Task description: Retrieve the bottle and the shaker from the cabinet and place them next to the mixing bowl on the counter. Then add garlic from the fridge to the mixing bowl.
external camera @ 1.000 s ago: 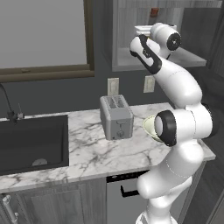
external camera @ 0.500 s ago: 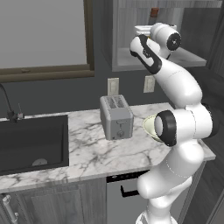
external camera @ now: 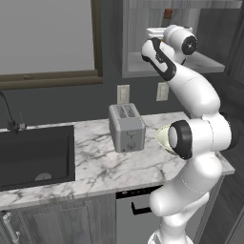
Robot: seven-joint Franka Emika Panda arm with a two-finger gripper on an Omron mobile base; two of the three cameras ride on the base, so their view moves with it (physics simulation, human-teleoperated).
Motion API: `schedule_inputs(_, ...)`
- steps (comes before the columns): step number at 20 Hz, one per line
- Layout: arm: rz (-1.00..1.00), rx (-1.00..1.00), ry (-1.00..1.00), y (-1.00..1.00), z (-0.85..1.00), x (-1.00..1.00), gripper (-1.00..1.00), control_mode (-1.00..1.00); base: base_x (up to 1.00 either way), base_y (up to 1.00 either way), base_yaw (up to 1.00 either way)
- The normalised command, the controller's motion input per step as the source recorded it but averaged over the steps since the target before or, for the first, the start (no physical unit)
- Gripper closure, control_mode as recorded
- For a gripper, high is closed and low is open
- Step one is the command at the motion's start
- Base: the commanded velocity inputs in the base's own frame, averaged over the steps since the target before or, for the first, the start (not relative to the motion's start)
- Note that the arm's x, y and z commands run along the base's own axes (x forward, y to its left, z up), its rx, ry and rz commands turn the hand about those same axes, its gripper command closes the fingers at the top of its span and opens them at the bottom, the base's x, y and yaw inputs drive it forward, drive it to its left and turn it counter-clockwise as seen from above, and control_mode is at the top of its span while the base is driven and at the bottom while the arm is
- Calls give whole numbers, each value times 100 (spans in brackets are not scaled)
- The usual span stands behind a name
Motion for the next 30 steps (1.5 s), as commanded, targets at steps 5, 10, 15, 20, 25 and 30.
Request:
schedule_inputs(5,0,0,0,0,0,0,100,-100,0,0,0)
schedule_inputs(10,0,0,0,0,0,0,100,-100,0,0,0)
schedule_inputs(15,0,0,0,0,0,-18,100,-100,0,0,0)
schedule_inputs(20,0,0,0,0,0,-51,100,-100,0,0,0)
schedule_inputs(25,0,0,3,0,0,-49,100,-100,0,0,0)
schedule_inputs(30,0,0,10,0,0,-70,100,-100,0,0,0)
